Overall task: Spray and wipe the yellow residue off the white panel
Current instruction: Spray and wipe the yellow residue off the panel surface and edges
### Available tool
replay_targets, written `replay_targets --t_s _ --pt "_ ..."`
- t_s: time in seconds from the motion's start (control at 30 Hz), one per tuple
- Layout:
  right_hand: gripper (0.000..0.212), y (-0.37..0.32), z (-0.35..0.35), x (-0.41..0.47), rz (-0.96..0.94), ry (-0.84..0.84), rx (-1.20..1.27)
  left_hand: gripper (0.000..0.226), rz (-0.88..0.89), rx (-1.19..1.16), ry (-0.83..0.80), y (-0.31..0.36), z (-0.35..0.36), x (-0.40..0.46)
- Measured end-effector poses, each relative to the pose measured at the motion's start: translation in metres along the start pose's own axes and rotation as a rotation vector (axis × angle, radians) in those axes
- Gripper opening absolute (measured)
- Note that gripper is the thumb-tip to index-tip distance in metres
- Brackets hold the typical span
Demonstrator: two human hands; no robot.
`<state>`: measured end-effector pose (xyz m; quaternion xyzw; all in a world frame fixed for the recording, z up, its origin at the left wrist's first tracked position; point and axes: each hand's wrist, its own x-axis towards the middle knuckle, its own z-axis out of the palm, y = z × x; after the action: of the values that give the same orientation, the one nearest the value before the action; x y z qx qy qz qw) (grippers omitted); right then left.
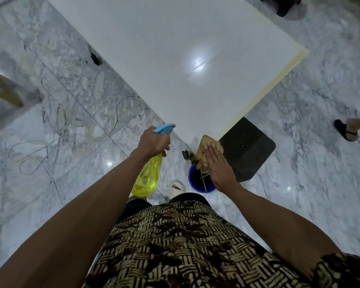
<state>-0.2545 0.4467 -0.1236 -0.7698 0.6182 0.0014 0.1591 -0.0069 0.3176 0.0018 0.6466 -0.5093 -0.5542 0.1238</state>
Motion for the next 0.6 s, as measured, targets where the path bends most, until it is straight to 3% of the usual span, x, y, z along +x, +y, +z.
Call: replay_targets --t_s 0.13,0.2,0.37,0.6 --pt "0.054 -0.001 -0.023 -0.012 0.130 0.031 0.575 0.043 0.001 -0.031 -0.010 0.009 0.006 0.000" --pt "0.040 -0.014 -0.057 -0.008 0.221 0.062 0.825 0.045 0.016 -0.031 -0.013 0.016 0.003 -0.001" --pt "0.034 -0.036 -0.141 0.065 0.526 0.059 1.395 0.049 0.059 -0.046 0.030 0.042 -0.025 0.009" --pt "0.041 -0.078 -0.190 0.190 0.560 0.041 2.100 0.051 0.124 -0.104 0.152 0.083 -0.109 0.036"
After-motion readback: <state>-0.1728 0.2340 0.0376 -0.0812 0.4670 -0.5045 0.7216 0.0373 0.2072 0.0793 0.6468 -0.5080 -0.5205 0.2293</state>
